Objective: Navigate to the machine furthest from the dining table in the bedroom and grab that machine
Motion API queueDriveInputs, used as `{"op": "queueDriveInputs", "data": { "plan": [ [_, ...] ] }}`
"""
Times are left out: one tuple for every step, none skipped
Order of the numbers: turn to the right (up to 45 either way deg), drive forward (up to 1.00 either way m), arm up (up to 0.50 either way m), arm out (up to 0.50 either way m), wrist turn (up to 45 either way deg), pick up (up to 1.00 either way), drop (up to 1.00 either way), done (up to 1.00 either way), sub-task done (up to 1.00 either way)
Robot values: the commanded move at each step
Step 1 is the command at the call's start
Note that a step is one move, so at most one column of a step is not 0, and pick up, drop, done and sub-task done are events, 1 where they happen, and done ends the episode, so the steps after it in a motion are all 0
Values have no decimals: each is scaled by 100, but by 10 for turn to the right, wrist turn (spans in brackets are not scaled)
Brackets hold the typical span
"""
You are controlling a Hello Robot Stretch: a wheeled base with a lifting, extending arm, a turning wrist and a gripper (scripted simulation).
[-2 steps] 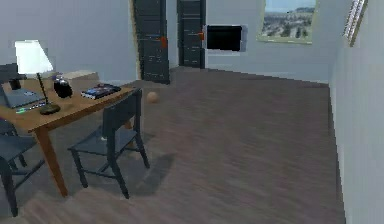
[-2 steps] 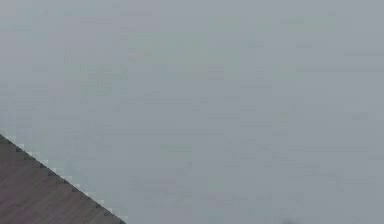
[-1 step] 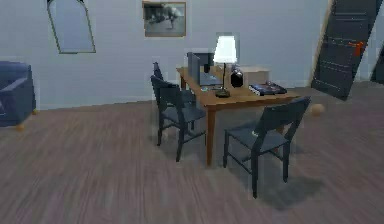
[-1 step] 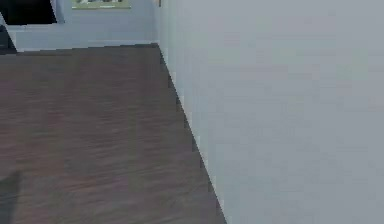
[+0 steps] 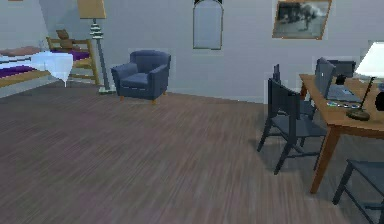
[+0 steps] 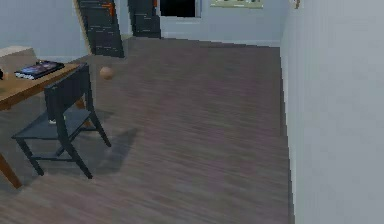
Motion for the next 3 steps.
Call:
{"op": "queueDriveInputs", "data": {
  "plan": [
    [-30,0,0,0,0,0,0,0,0],
    [0,85,0,0,0,0,0,0,0],
    [-450,0,0,0,0,0,0,0,0]
  ]
}}
